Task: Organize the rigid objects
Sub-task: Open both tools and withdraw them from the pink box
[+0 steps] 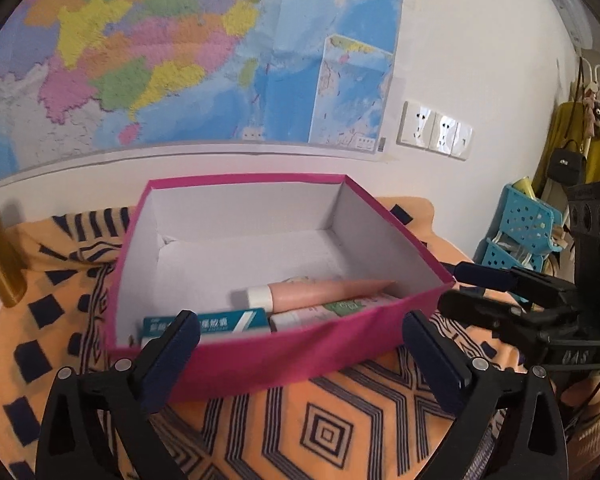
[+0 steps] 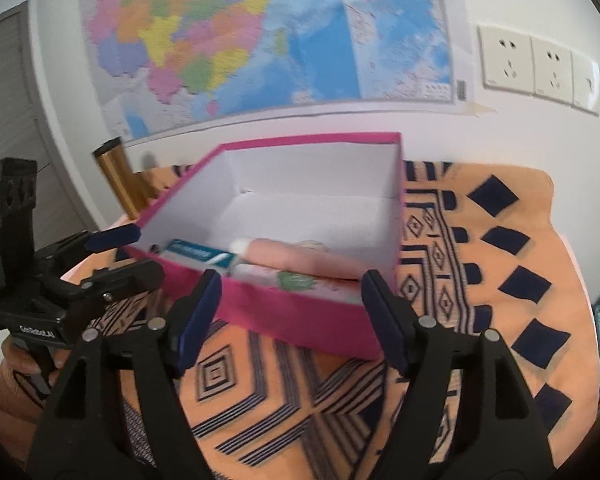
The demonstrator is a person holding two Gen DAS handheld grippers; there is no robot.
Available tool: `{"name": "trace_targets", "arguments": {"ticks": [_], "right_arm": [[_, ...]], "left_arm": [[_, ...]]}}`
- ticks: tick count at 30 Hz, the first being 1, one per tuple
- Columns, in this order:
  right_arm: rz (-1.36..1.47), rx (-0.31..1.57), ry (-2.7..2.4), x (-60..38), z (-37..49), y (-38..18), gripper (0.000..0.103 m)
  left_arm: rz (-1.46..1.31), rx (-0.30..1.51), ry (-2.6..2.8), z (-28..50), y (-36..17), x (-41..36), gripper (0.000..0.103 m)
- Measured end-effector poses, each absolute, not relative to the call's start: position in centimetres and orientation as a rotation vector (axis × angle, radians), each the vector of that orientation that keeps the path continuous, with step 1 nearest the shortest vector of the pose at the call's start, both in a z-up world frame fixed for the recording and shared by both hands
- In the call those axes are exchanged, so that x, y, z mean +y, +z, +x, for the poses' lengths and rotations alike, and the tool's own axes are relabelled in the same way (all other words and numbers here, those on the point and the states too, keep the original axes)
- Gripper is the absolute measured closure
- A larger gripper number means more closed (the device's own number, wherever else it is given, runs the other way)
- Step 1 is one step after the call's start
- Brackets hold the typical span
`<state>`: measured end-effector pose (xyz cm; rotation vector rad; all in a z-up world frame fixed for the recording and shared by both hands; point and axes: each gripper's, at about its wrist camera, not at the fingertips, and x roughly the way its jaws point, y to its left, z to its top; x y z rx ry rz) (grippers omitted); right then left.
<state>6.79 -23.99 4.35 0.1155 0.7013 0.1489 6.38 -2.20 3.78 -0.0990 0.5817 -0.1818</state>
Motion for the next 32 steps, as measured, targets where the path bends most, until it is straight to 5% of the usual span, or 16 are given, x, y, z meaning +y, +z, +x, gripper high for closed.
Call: {"name": "trace_targets", "arguments": {"ticks": [8,32], "right_arm": [[0.083,0.673,0.141,-20.8,3.6,2.2,0.003],[0.1,0.715,0.104,-18.0,1.2,-0.7,0.002]], "left_arm": [[-0.146,0.622,-0.098,3.7,1.8,-1.1,0.0],[-0.1,0.706,0.084,1.1,-1.0,-1.0,0.0]]}}
